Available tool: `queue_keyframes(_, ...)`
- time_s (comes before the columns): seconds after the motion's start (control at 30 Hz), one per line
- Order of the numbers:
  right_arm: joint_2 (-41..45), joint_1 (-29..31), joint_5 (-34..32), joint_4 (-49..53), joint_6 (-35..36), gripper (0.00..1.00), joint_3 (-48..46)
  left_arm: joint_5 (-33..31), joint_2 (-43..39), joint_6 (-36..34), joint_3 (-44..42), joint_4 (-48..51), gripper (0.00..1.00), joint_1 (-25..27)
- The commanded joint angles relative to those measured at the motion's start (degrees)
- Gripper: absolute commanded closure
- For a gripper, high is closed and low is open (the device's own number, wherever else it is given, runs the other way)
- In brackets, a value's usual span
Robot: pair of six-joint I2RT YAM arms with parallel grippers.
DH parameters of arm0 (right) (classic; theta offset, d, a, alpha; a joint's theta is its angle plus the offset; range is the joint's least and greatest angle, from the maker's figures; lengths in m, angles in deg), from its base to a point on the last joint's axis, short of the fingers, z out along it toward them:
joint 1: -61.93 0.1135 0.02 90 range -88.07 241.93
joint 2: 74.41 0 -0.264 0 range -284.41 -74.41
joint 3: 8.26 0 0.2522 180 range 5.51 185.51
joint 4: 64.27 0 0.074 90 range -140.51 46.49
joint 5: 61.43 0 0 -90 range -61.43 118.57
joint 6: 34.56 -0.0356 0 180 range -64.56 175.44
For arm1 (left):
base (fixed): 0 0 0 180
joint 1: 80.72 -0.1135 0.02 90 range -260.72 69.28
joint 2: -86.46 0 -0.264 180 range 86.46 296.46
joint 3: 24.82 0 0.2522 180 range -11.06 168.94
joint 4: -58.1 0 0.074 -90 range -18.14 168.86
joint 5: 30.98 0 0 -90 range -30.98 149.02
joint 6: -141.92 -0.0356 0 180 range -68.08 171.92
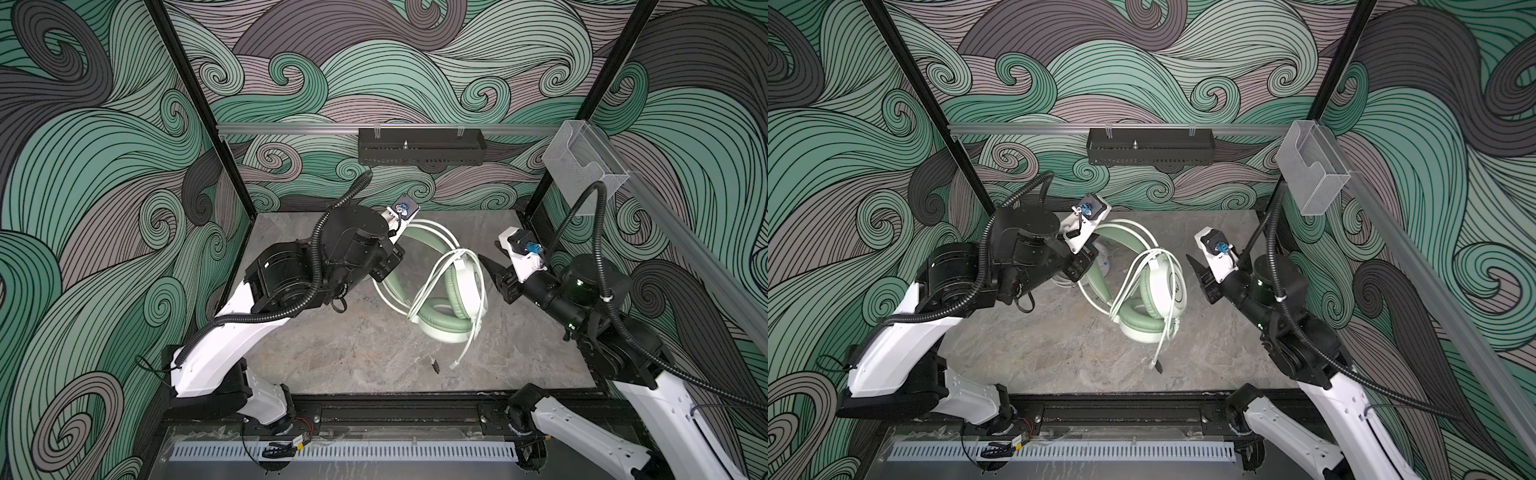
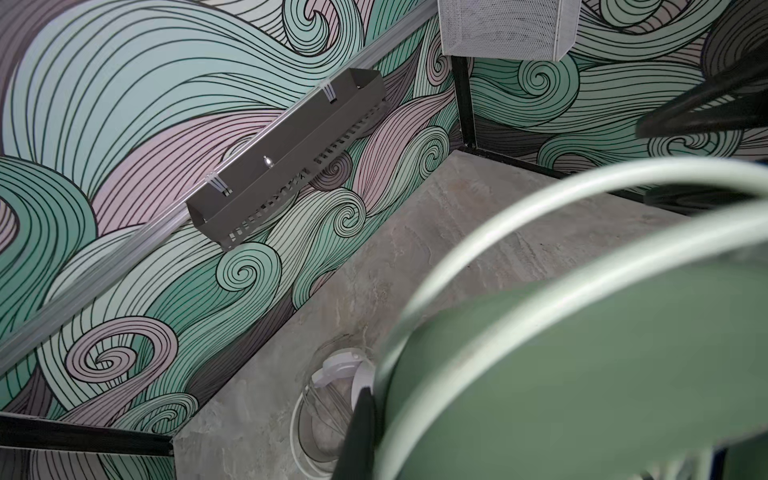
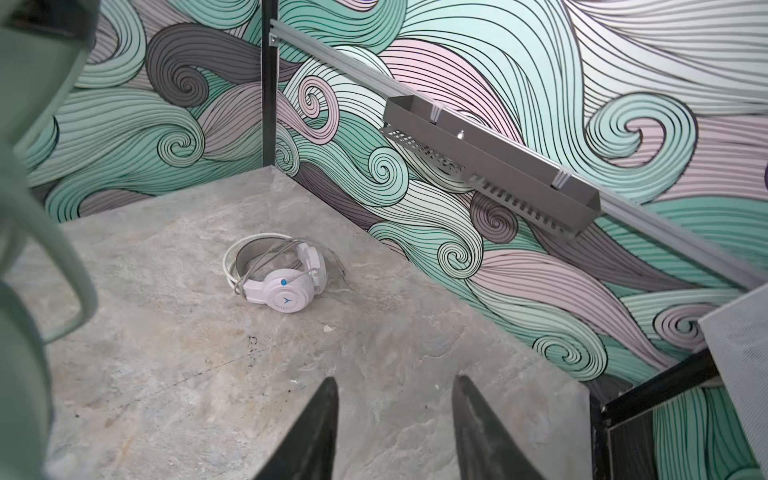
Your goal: Wrap the headphones
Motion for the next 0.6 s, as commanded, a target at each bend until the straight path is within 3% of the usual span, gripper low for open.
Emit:
queue_keyframes(0.0, 3.3, -0.5, 1.3, 1.4, -4.2, 0.45, -1.5, 2.7, 0.5, 7.8, 4.0, 1.7, 1.00, 0.3)
queue_keyframes(0.33, 11.0, -0.5, 13.6, 1.8, -6.1, 0.41, -13.0, 3.5, 1.3, 13.0, 7.4, 1.9, 1.00, -0.5)
queue_keyframes(0.57, 14.3, -0.6, 20.8, -5.9, -9.3, 0.32, -23.6, 5.4, 2.1, 15.0, 10.1, 0.1, 1.00, -2.2)
